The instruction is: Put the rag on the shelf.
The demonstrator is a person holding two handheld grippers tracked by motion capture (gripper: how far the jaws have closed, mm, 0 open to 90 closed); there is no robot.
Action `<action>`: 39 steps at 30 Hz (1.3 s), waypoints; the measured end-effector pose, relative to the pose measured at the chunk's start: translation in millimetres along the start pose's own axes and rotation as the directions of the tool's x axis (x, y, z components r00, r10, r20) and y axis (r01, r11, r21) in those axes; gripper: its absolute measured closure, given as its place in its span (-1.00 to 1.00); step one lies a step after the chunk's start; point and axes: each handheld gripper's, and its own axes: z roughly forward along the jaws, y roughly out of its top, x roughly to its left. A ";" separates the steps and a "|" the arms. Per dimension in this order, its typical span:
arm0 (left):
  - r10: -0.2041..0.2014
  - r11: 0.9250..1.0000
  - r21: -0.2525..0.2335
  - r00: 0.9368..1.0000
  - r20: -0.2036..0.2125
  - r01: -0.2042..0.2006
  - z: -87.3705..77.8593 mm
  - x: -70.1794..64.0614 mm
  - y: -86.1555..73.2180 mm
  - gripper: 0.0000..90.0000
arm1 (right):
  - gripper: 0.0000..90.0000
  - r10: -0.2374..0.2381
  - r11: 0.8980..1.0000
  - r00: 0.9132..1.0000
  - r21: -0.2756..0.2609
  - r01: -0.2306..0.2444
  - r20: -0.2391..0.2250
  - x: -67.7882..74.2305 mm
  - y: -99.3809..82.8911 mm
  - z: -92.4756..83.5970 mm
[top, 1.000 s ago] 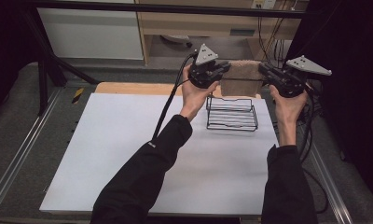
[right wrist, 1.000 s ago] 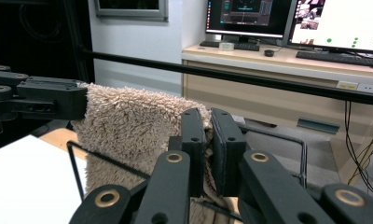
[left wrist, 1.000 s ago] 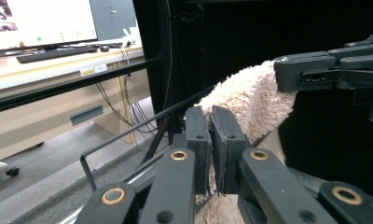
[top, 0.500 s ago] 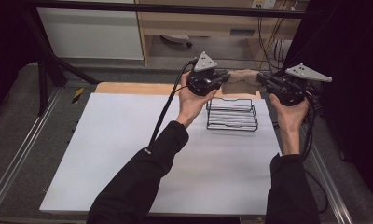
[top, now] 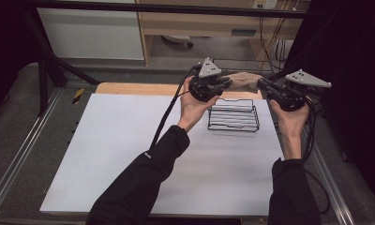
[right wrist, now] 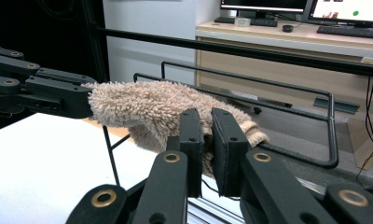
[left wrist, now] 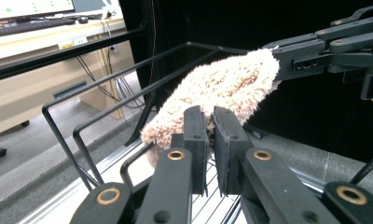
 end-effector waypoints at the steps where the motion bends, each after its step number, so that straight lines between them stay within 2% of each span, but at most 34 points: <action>1: 0.001 1.000 0.004 1.000 0.003 -0.001 0.5 0.5 -0.6 0.87 | 0.85 -0.001 1.000 1.000 0.000 0.001 0.000 0.2 -1.1 0.6; 8: -0.012 1.000 0.012 1.000 0.022 0.012 -0.6 2.6 0.1 0.81 | 0.85 0.000 1.000 1.000 0.003 0.000 0.000 -0.9 -5.9 3.8; 11: -0.031 0.999 0.010 0.999 0.039 0.031 -5.5 4.1 6.3 0.72 | 0.85 -0.008 1.000 1.000 0.004 0.008 -0.001 -0.8 -6.3 4.0; 14: -0.049 0.999 0.004 0.998 0.034 0.049 -8.7 5.4 13.7 0.69 | 0.85 -0.017 1.000 1.000 0.007 0.017 -0.003 -1.3 -6.8 4.1; 23: -0.094 0.995 -0.007 0.994 0.059 0.095 -11.1 7.3 18.5 0.77 | 0.85 -0.033 0.999 0.999 0.009 0.033 -0.009 -1.7 -8.8 4.6; 27: -0.106 0.994 -0.015 0.993 0.053 0.106 -13.8 8.1 20.3 0.84 | 0.85 -0.046 0.999 0.999 0.013 0.046 -0.009 -1.0 -8.7 4.7; 30: -0.118 0.993 0.009 0.991 0.062 0.117 -12.6 9.0 19.7 0.95 | 0.84 -0.048 0.999 0.999 0.012 0.048 -0.008 -0.7 -9.2 4.6; 32: -0.112 0.993 0.043 0.991 0.075 0.109 -9.0 7.7 16.9 0.99 | 0.84 -0.045 0.999 0.999 0.011 0.045 -0.009 -0.9 -9.5 4.4; 35: -0.078 0.993 0.094 0.995 0.061 0.072 -3.1 4.2 11.6 1.00 | 0.80 -0.047 0.999 0.999 0.010 0.047 -0.011 -0.8 -9.9 4.1; 39: -0.047 0.992 0.123 0.998 0.047 0.041 1.9 1.0 6.3 1.00 | 0.65 -0.030 1.000 0.999 0.006 0.030 -0.021 -0.3 -8.1 0.8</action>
